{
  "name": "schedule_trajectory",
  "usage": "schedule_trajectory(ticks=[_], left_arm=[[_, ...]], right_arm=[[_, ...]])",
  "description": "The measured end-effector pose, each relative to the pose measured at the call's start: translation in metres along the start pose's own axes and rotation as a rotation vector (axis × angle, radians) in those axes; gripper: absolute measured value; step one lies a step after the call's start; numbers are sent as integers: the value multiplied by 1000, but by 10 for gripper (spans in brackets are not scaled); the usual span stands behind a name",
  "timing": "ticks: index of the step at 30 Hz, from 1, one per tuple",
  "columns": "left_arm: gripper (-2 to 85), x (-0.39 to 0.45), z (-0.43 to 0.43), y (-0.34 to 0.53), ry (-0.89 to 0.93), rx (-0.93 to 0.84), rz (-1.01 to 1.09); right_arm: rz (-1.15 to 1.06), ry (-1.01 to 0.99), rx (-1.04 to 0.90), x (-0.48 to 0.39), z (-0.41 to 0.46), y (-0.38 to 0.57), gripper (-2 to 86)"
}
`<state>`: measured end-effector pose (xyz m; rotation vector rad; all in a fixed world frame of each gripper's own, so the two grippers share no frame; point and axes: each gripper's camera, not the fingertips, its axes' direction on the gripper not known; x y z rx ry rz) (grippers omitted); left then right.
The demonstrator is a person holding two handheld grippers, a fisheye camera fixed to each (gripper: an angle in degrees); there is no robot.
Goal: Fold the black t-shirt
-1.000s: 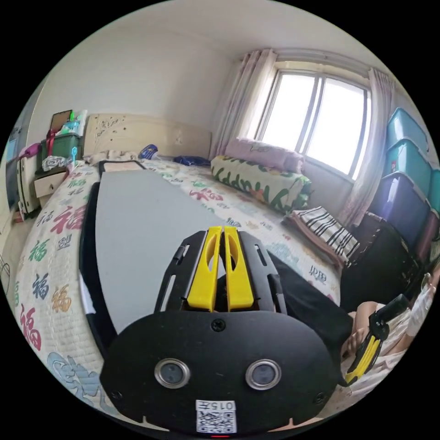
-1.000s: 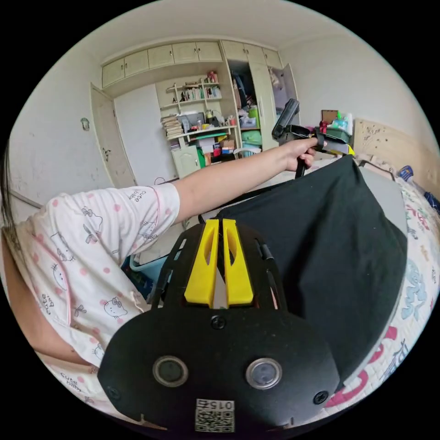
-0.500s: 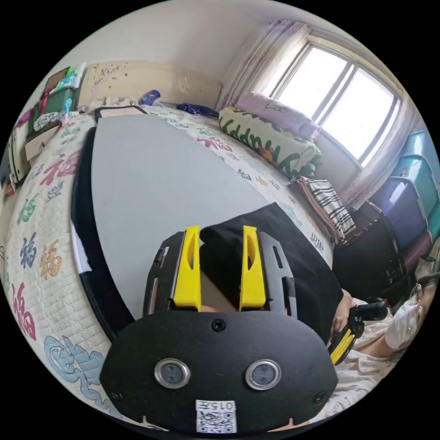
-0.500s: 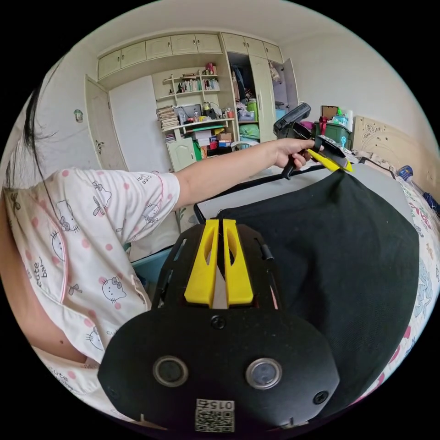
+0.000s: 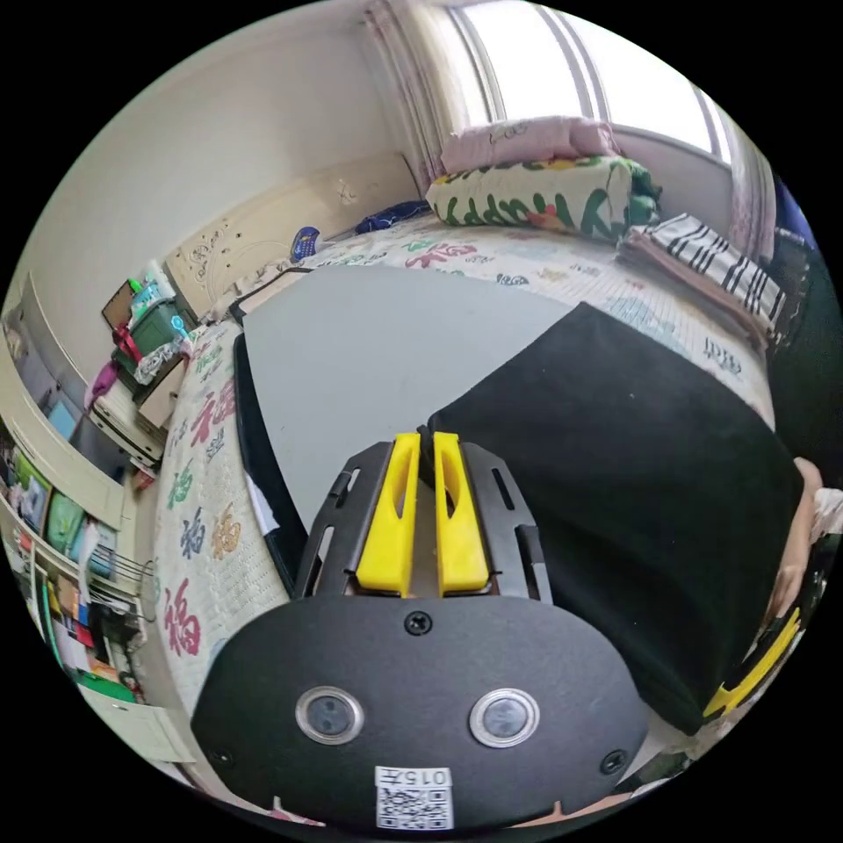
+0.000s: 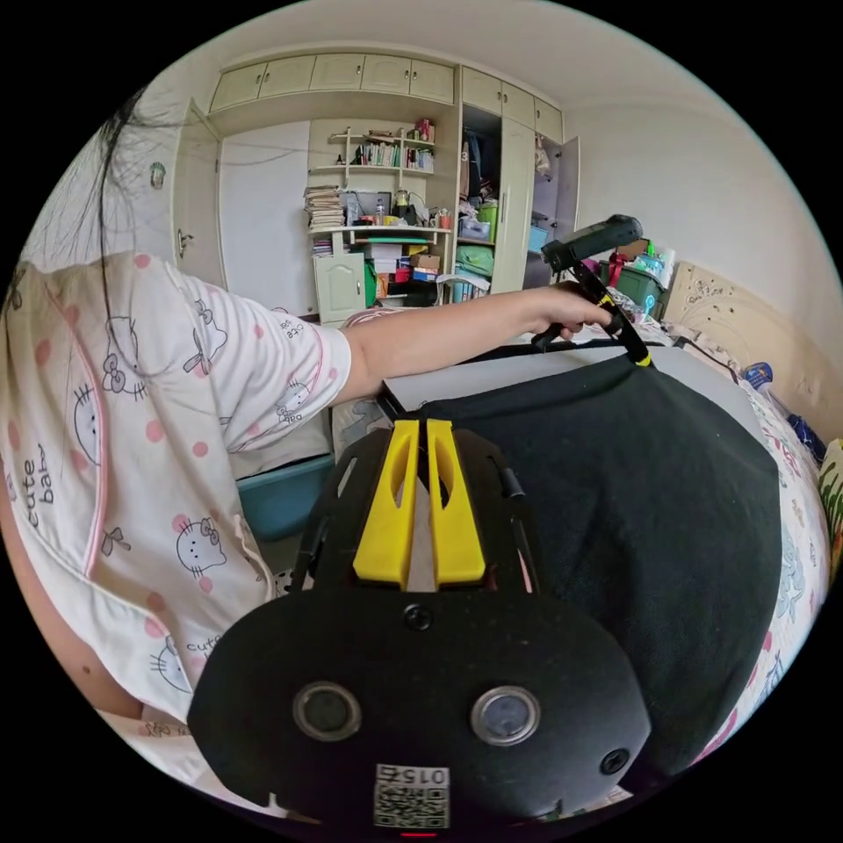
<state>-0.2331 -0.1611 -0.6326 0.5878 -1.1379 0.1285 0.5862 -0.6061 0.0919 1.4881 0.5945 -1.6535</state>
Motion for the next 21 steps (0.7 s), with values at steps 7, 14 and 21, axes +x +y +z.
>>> schedule_trajectory(ticks=[7, 14, 21], left_arm=[[19, 68, 33, -17, -13, -26, 10], [21, 133, 44, -42, -54, -27, 21], [22, 179, 45, -72, -50, -25, 18]], right_arm=[[-63, 85, -16, -14, 4, 25, 24], [-98, 127, 29, -15, -7, 42, 53], [-31, 119, 26, 12, -23, 46, 90]])
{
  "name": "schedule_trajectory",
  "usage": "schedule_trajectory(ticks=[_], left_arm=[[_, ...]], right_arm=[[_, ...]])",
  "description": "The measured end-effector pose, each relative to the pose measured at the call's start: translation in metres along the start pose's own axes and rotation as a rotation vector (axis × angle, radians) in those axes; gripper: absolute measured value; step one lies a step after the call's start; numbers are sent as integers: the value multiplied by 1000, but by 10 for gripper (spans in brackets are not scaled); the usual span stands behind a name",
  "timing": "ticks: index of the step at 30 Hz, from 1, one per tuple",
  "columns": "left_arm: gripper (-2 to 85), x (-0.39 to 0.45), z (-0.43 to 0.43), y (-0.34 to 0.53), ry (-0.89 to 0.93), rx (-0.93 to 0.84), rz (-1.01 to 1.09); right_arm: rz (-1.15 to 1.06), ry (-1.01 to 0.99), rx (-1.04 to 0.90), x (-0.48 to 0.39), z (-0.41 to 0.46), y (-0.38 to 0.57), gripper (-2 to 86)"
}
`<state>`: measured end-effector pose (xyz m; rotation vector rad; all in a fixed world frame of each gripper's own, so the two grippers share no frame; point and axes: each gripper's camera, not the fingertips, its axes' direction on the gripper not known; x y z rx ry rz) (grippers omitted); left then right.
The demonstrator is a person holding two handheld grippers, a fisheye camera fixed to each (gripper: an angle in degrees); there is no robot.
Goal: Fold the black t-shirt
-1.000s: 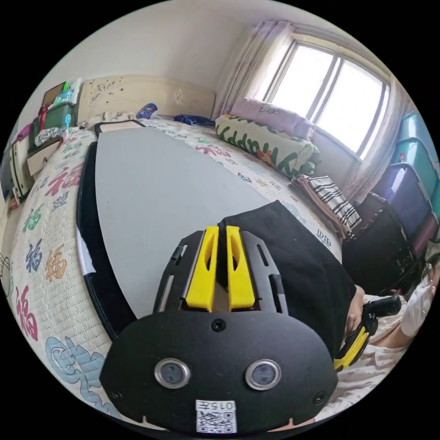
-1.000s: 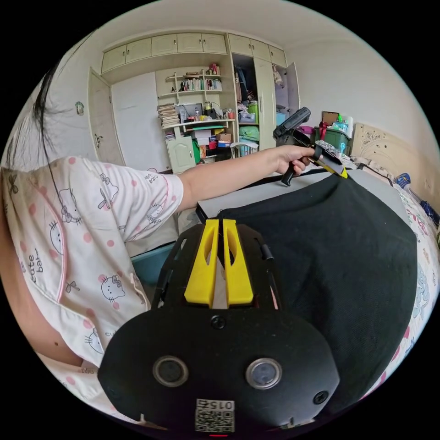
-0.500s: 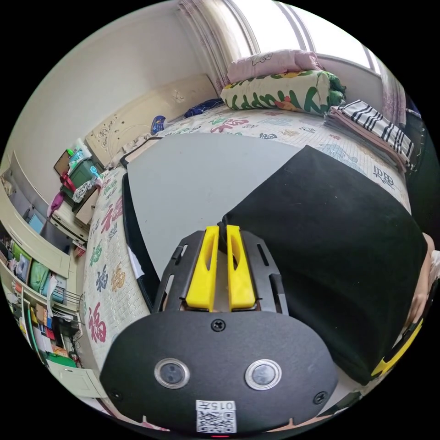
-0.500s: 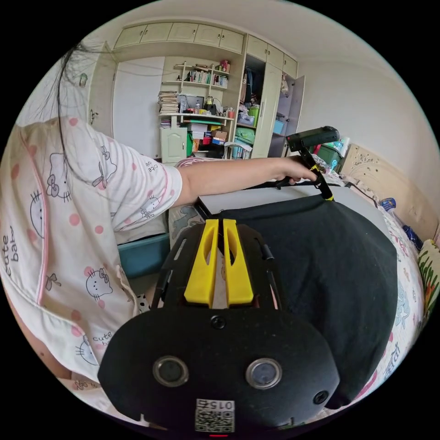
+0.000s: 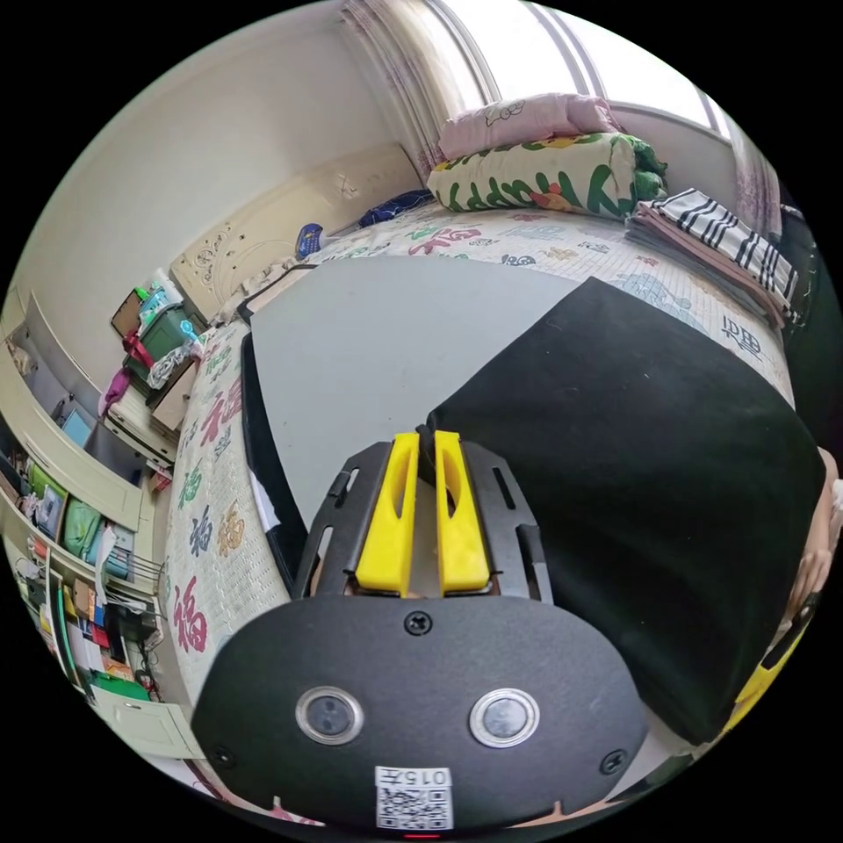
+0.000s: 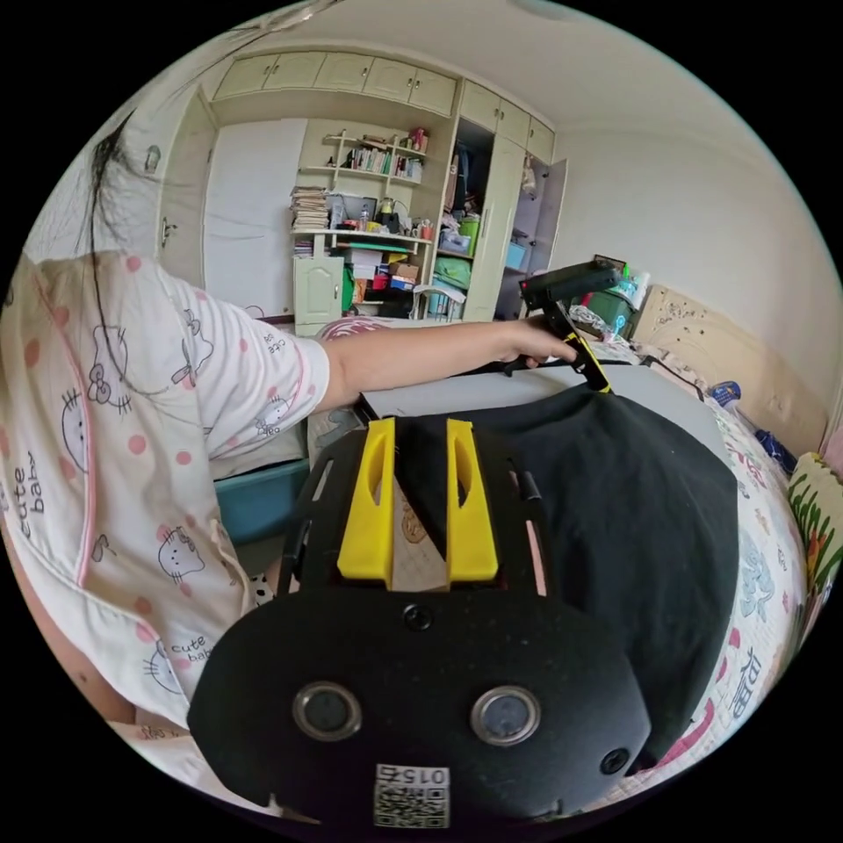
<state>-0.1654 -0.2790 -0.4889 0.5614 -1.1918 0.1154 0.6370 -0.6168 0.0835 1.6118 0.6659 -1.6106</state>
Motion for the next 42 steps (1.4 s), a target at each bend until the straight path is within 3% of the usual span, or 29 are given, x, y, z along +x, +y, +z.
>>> schedule_trajectory(ticks=[4, 11, 18, 24, 28, 35, 42], left_arm=[[22, 23, -6, -23, 9, 1, -6], [20, 56, -26, -71, 6, 10, -4], [19, 63, -65, -120, 28, 66, -27], [24, 65, -93, -180, 35, 2, -16], [36, 48, -121, -224, 74, -2, -53], [76, -34, -191, -285, 283, 87, -248], [97, -138, -265, -334, 561, 243, -458]], right_arm=[[37, -23, -82, 17, 11, 0, 81], [77, -73, -47, 46, -2, -2, 11], [94, -168, -14, 75, -17, -15, -2], [100, -233, -22, 104, -13, -33, 4], [156, -266, -50, 129, -16, -54, 28], [279, -597, 35, 239, -80, -117, 67], [636, -324, 53, 411, -115, -140, 83]])
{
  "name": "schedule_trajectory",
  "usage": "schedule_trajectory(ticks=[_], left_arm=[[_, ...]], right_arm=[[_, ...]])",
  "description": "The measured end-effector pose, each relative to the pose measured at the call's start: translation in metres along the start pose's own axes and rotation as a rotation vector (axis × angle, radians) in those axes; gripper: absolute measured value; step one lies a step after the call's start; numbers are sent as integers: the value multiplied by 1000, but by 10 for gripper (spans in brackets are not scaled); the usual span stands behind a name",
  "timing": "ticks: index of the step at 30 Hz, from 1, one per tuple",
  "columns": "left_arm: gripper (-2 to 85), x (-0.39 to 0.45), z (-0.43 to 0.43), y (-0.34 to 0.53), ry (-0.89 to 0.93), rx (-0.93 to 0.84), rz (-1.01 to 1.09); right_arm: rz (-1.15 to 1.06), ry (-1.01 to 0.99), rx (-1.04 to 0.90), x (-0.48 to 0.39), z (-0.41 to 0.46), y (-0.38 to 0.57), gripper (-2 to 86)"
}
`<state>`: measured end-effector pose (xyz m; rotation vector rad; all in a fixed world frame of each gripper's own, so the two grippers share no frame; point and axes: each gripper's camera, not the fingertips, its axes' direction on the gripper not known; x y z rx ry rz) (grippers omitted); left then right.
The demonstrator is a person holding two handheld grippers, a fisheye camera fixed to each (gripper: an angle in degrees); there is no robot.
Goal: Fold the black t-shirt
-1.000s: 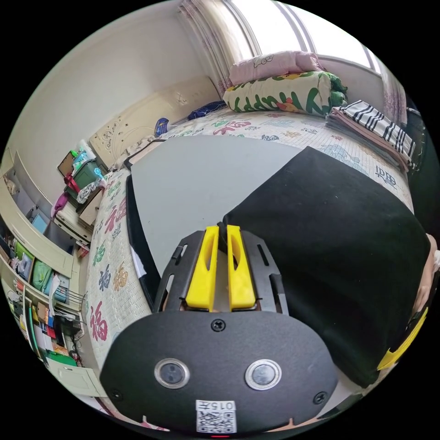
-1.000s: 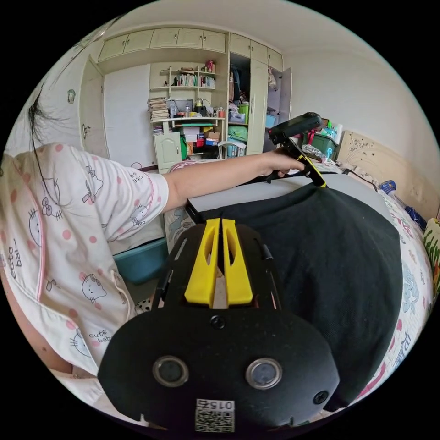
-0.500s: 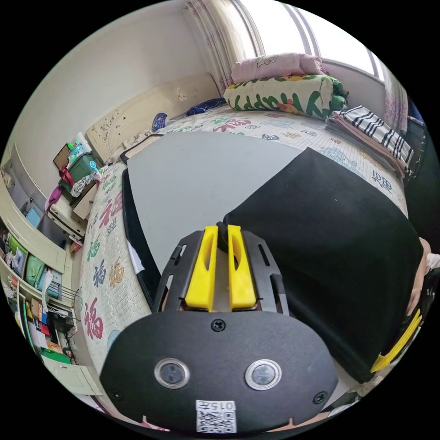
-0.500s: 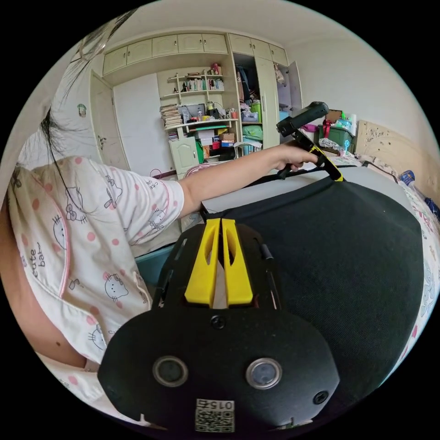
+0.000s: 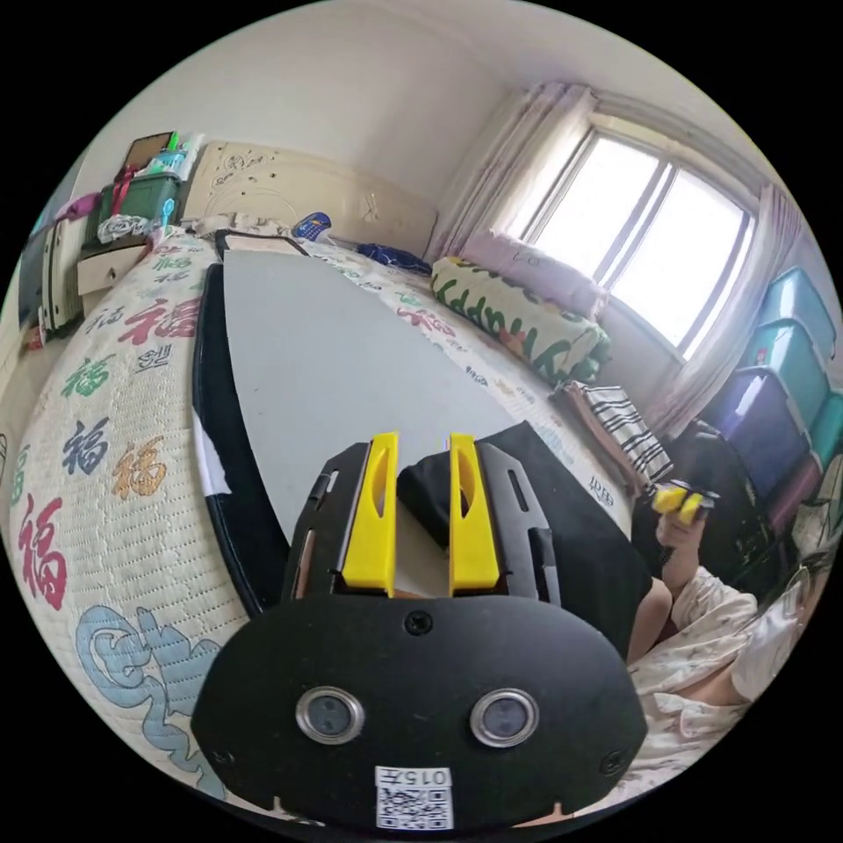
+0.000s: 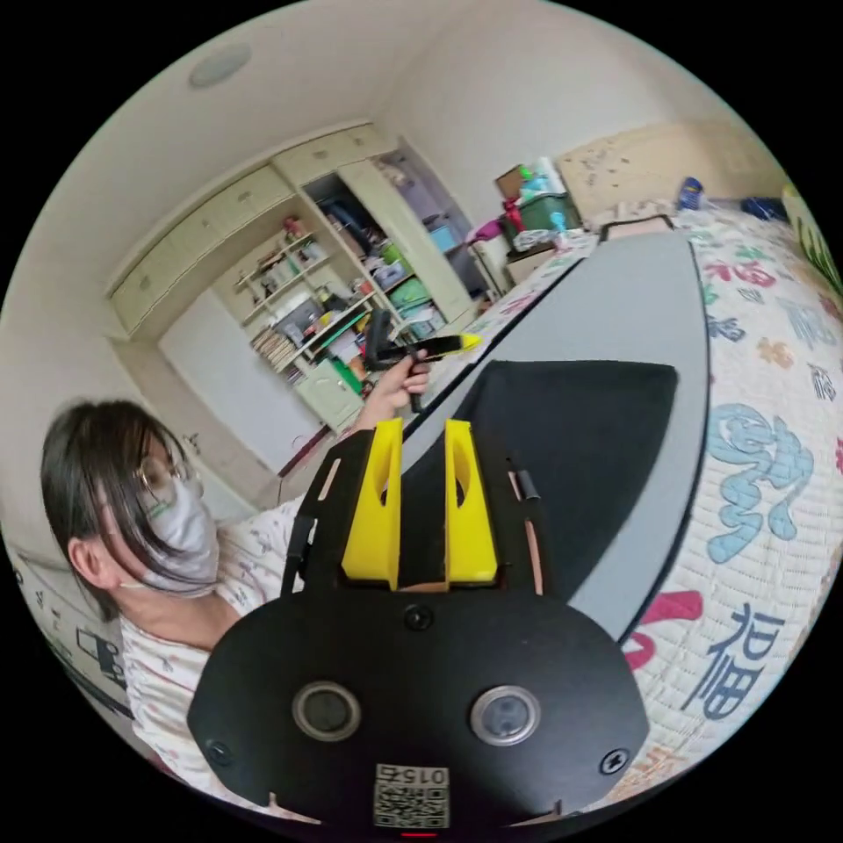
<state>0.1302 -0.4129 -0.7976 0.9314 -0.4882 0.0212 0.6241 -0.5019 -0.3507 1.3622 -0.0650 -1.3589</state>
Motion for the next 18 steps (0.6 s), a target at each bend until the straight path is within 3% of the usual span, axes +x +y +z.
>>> schedule_trajectory(ticks=[3, 5, 10, 13, 15, 17, 18], left_arm=[[140, -3, -37, -35, -8, -79, 19], [162, -18, -63, -47, 3, -119, -9], [168, -55, -147, -70, 95, 57, -124], [173, -54, -189, -101, 7, 94, -130], [175, -64, -197, -118, 86, 95, -156], [173, -81, -202, -143, 278, 111, -194], [173, -83, -203, -149, 276, 105, -207]], right_arm=[[100, 63, 46, 44, -13, -30, 95], [135, 208, 8, 67, -1, -50, 113], [198, 262, -82, 99, 46, -78, 126], [143, 295, -169, 95, 88, -91, 122], [137, 321, -198, 94, 112, -97, 114], [186, 328, -174, 95, 131, -106, 98], [204, 327, -164, 96, 135, -108, 94]])
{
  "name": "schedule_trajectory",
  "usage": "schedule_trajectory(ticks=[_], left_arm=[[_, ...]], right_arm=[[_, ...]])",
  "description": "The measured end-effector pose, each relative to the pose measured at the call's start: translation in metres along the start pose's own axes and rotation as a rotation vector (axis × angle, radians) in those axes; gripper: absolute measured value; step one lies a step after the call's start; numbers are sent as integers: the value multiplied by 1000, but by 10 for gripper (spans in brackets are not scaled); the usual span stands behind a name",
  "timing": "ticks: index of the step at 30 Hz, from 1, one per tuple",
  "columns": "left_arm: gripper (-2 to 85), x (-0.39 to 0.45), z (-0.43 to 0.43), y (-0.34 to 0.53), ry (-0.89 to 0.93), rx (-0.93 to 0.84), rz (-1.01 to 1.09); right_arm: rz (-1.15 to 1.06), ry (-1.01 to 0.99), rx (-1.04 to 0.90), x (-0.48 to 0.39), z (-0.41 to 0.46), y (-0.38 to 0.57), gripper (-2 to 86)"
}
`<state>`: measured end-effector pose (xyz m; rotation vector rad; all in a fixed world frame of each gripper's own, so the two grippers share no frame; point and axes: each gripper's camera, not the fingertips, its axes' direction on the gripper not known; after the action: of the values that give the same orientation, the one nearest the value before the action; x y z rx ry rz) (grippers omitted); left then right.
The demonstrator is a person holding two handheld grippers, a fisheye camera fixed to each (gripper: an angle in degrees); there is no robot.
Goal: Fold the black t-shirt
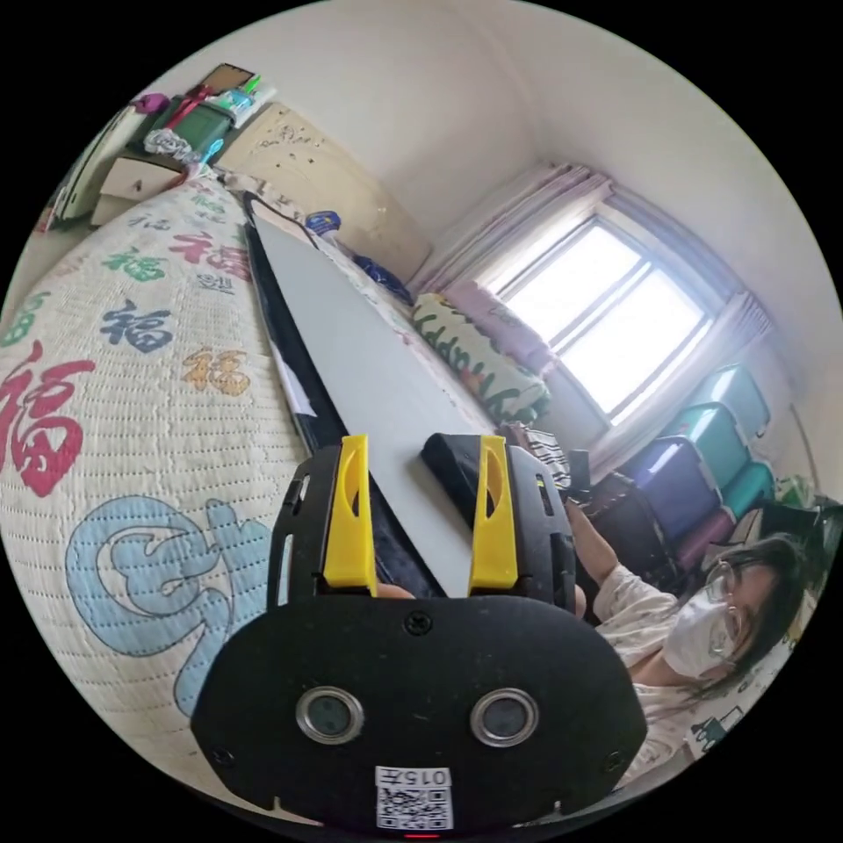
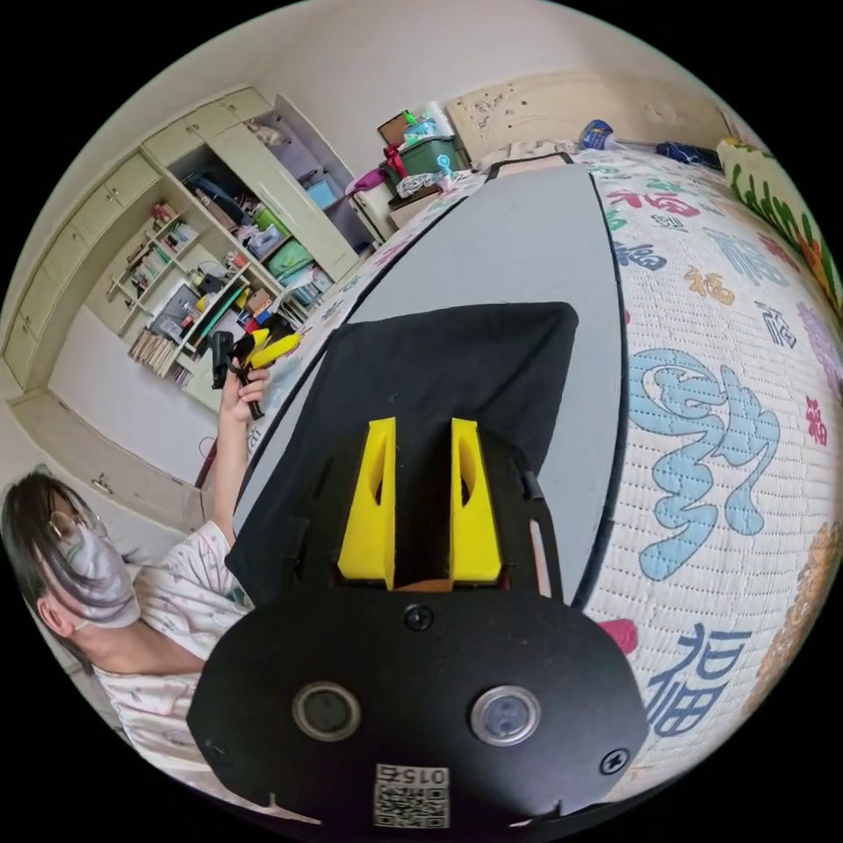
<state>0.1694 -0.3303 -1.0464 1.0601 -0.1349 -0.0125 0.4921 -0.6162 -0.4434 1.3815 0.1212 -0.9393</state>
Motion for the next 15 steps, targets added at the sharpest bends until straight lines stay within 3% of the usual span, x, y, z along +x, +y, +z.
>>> schedule_trajectory(ticks=[3, 15], left_arm=[[179, 0, 2, -32, -78, -39, -41], [185, -14, -23, -118, 14, -33, -156]], right_arm=[[40, -15, -2, -8, 18, -13, 78], [17, -39, -46, -73, 92, -56, 58]])
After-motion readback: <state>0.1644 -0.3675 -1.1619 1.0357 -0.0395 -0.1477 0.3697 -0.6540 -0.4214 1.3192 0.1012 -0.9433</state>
